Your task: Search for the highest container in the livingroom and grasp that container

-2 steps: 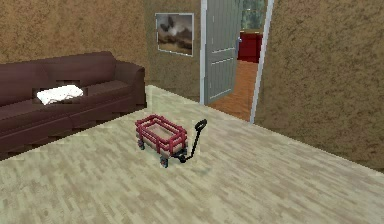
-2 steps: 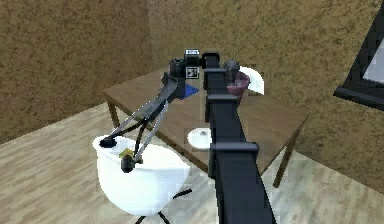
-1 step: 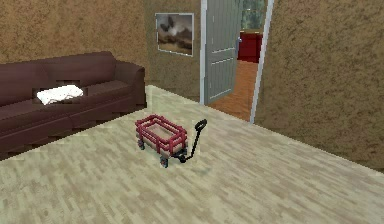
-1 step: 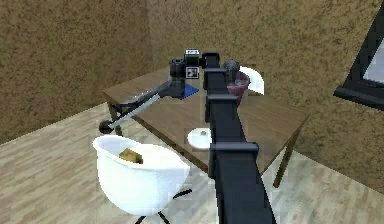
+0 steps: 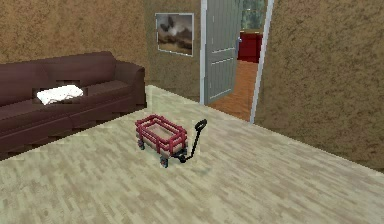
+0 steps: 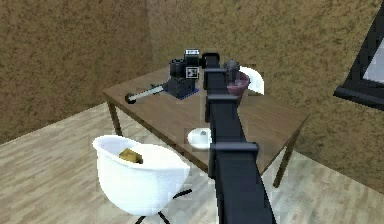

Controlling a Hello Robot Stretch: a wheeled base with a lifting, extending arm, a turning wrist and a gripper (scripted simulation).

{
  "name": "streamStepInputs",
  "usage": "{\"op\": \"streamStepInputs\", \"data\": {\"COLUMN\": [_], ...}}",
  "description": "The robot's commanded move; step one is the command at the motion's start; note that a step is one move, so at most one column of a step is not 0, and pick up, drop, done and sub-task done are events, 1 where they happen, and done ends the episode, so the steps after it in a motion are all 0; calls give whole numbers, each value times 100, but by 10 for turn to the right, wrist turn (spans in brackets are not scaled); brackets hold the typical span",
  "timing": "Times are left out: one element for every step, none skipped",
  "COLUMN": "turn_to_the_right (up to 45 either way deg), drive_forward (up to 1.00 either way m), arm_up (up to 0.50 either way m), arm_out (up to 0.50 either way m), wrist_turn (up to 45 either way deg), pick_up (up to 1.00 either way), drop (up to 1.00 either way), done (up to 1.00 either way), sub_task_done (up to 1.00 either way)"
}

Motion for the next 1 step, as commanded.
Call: {"op": "streamStepInputs", "data": {"turn_to_the_right": [0], "drive_forward": [0], "arm_up": [0], "arm_out": [0], "wrist_turn": [450], "pick_up": [0], "drop": [0], "done": [0], "sub_task_done": [0]}}
